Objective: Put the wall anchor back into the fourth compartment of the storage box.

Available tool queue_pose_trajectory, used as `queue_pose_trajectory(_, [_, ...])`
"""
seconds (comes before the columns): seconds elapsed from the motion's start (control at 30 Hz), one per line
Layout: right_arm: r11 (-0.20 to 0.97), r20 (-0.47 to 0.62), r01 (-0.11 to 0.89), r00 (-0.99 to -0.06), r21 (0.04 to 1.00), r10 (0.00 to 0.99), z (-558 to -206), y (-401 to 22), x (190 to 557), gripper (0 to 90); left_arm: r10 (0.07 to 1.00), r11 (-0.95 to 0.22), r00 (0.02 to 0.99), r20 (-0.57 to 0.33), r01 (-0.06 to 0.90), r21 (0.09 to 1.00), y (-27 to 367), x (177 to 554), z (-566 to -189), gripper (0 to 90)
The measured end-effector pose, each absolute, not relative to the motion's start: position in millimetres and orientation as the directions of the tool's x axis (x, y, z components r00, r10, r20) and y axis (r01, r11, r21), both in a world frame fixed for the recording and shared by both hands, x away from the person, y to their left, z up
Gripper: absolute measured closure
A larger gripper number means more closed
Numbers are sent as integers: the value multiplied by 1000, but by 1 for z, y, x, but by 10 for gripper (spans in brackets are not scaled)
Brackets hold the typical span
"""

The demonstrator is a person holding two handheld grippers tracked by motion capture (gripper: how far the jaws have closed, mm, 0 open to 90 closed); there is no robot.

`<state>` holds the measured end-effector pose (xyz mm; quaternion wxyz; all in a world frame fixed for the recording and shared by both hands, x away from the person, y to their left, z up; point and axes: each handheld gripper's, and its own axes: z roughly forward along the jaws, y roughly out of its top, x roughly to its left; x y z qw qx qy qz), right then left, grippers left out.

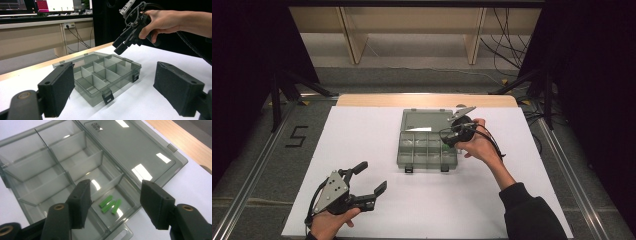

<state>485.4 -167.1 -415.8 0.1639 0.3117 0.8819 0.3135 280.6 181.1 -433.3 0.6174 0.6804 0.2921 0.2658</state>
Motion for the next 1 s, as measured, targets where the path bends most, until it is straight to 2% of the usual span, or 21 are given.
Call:
queue_pose_trajectory(0.07, [605,-94,449,-748,658,657,-414,-167,483,370,725,-68,688,3,68,995,181,281,-433,162])
queue_pose_trajectory(0.3, [577,-97,432,-737,693,669,-405,-168,474,343,727,-67,686,2,67,995,181,280,-433,162])
queue_pose_trajectory(0.63, [544,-84,394,-750,741,656,-384,-176,451,327,726,-69,688,7,62,996,182,281,-433,162])
queue_pose_trajectory(1.0, [517,-73,360,-764,777,641,-377,-178,424,314,726,-70,688,7,63,996,182,281,-433,162])
